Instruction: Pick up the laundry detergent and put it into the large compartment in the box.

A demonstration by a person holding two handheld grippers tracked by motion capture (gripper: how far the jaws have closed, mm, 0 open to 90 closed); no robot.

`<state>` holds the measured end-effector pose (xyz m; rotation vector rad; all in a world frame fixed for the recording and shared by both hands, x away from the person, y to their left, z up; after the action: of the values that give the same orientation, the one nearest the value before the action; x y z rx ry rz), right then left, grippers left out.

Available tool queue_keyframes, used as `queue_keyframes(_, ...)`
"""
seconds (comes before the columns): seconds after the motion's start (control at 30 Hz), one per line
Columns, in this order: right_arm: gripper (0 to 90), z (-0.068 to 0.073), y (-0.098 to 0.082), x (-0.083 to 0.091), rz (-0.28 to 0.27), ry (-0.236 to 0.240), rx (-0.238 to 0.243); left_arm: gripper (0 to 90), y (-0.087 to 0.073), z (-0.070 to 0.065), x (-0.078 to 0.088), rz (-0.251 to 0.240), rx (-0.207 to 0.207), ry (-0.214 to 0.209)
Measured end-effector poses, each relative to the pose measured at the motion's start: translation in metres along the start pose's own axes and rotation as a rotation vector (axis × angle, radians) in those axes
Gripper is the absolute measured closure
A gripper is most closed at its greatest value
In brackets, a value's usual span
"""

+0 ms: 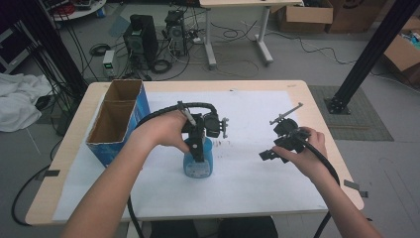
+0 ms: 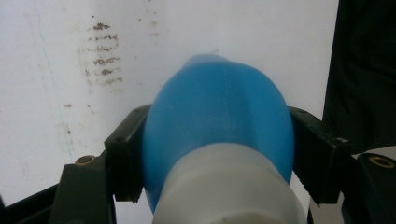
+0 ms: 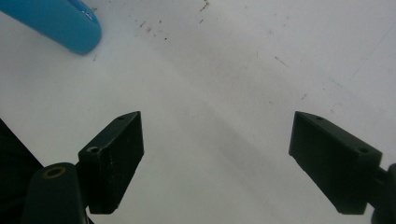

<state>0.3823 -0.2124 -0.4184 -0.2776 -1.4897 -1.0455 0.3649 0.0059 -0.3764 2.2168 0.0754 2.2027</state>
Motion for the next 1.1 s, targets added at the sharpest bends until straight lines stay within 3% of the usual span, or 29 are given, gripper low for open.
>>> queue_keyframes(1.1, 17.7, 0.0001, -0.0014, -0.0023, -0.002, 0.007, -0.009, 36.9, -0.0018, 0.0034, 0.0016, -0.005, 0.018, 0.002)
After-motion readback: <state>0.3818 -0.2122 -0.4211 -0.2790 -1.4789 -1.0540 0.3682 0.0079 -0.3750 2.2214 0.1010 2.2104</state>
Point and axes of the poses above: each handheld gripper's, and its own axes: x roughly backward along the jaws, y roughly out of its top, z roughly to its left, the point moved 9 cm from there along -x, roughly forward along the jaws
